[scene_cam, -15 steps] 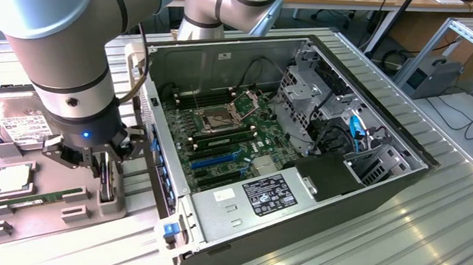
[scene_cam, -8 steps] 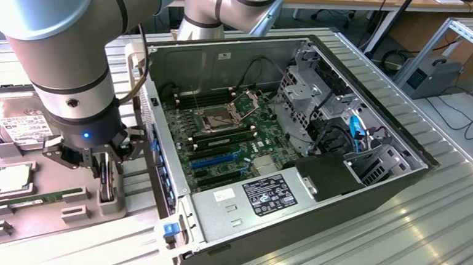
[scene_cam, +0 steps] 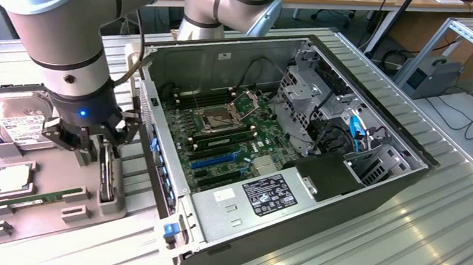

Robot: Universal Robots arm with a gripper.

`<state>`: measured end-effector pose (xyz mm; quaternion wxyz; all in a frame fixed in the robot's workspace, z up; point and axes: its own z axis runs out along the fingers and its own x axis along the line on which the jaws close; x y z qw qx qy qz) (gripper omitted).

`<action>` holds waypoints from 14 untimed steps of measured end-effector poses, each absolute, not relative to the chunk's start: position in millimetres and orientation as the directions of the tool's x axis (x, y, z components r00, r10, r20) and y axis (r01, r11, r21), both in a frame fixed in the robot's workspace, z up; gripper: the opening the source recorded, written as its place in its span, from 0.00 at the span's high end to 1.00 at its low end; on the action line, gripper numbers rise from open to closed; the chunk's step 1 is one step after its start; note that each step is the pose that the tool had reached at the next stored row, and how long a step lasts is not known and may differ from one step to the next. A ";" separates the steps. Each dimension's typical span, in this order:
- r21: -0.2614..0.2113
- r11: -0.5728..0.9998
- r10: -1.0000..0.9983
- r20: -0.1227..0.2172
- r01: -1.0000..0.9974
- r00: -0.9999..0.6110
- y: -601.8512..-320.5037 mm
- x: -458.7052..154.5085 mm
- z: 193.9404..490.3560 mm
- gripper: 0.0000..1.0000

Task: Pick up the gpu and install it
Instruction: 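Pick up the gpu and move the gpu toward the slot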

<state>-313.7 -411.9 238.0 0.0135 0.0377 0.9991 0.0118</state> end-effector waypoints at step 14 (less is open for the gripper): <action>0.021 0.997 0.076 -0.026 0.075 -0.997 -412.8 -315.1 241.9 0.73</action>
